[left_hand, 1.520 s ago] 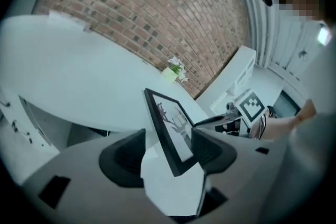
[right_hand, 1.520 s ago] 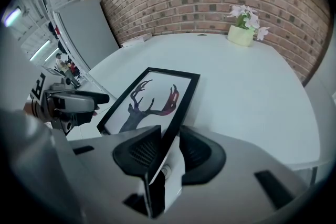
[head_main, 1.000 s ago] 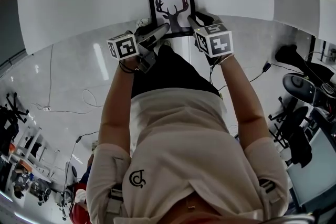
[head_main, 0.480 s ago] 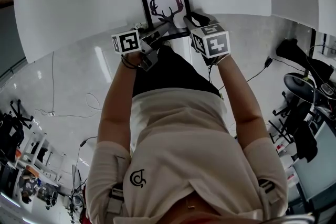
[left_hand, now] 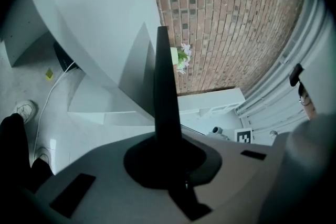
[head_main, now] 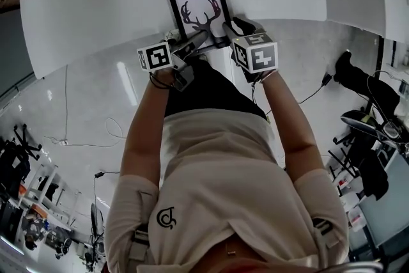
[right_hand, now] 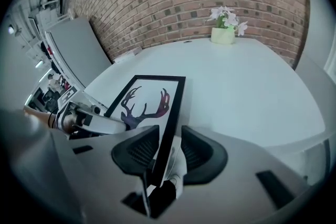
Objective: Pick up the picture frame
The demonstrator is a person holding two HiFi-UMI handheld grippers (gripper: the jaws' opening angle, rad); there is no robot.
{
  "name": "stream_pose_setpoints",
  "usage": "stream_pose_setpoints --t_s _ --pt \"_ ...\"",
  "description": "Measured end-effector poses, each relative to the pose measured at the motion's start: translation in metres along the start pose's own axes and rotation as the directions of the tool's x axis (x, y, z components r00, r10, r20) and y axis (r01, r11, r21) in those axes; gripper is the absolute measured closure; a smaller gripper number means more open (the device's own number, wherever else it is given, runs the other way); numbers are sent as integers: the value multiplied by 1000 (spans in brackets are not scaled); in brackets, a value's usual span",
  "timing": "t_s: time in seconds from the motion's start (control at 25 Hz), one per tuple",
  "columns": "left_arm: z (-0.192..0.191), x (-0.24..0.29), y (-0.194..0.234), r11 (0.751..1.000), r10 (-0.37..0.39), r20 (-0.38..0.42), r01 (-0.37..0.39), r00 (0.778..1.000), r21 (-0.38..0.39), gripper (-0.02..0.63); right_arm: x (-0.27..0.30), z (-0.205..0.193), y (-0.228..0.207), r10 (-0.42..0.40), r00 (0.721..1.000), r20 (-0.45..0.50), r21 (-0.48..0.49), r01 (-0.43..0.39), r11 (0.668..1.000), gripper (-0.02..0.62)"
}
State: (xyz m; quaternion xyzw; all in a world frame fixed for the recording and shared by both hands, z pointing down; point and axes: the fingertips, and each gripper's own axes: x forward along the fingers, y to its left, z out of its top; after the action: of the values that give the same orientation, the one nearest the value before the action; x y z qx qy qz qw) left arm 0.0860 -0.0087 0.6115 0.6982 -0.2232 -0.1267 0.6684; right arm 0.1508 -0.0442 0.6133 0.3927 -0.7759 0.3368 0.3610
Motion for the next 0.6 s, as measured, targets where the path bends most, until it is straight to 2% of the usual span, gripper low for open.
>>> stream_pose_setpoints --t_s 0.12,0.24,0.4,0.6 --pt "0 -1 -4 999 17 -2 -17 1000 35 583 -7 9 1 -3 1000 28 -4 3 1000 468" --pt "-6 -3 -14 997 35 7 -35 999 63 583 -21 13 0 -9 998 55 13 8 1000 515" --pt "-1 -9 -34 995 49 64 -54 997 83 583 -39 18 -2 -31 997 69 22 30 999 575" --pt "10 -17 -65 978 92 117 -112 989 176 583 -64 46 8 7 990 139 -14 -5 1000 588"
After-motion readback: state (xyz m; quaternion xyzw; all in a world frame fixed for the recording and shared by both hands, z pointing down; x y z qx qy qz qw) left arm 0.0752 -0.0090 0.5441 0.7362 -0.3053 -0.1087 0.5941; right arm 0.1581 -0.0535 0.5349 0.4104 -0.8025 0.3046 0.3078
